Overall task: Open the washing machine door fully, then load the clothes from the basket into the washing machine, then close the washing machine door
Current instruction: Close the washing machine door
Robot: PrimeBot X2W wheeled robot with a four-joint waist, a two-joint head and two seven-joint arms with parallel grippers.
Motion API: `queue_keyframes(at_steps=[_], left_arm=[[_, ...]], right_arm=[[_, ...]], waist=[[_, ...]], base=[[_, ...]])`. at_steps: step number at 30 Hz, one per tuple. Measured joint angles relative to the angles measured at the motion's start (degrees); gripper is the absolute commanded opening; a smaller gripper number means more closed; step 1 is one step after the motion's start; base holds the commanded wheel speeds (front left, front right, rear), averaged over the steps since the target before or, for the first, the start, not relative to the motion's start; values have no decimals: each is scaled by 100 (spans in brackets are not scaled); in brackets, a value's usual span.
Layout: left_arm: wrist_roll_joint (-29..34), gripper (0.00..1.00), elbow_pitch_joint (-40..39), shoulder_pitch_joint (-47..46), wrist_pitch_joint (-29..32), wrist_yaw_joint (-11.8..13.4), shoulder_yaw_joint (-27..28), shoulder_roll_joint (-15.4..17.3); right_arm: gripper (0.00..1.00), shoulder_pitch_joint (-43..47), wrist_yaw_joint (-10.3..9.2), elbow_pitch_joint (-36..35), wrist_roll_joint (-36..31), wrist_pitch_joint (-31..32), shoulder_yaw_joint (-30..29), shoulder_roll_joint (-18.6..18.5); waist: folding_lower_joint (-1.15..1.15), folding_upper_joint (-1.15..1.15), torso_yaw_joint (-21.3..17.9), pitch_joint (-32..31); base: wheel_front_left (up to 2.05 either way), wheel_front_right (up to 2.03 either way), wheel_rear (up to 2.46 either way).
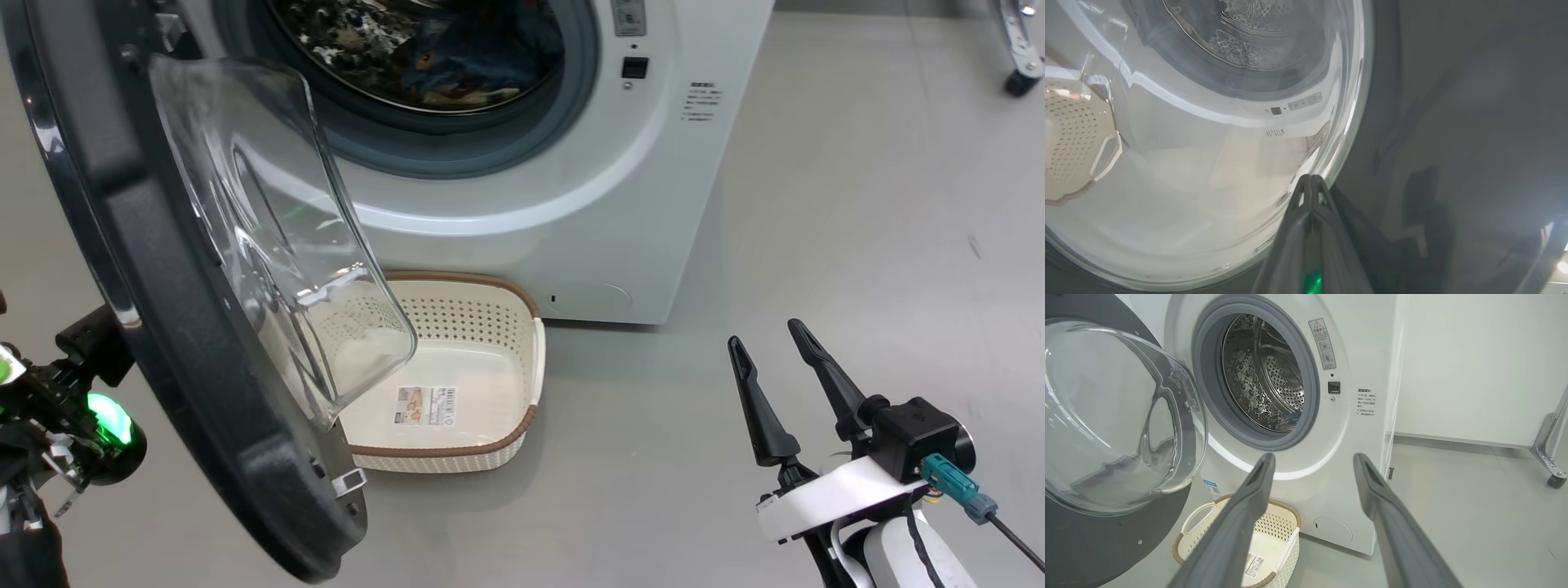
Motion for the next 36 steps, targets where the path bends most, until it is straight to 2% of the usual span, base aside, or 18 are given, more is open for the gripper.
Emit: queue_keyframes(at_steps=[14,22,36], left_arm=[[266,0,-135,-32,-294,88,-122,-97],[321,0,-87,-32,-420,138,-129,-112],[386,0,-7,-32,-544,204,-166,-119]], right_arm=[[100,-22,0,12,-8,0,-9,23],[100,-20,0,29,-8,0,-69,22],[100,18,0,7,-8,0,-167,21]], waist=[[0,0,-842,0],[0,0,-1177,-43],[0,0,-1293,-127]], base=[[0,0,0],[0,0,0],[0,0,0]])
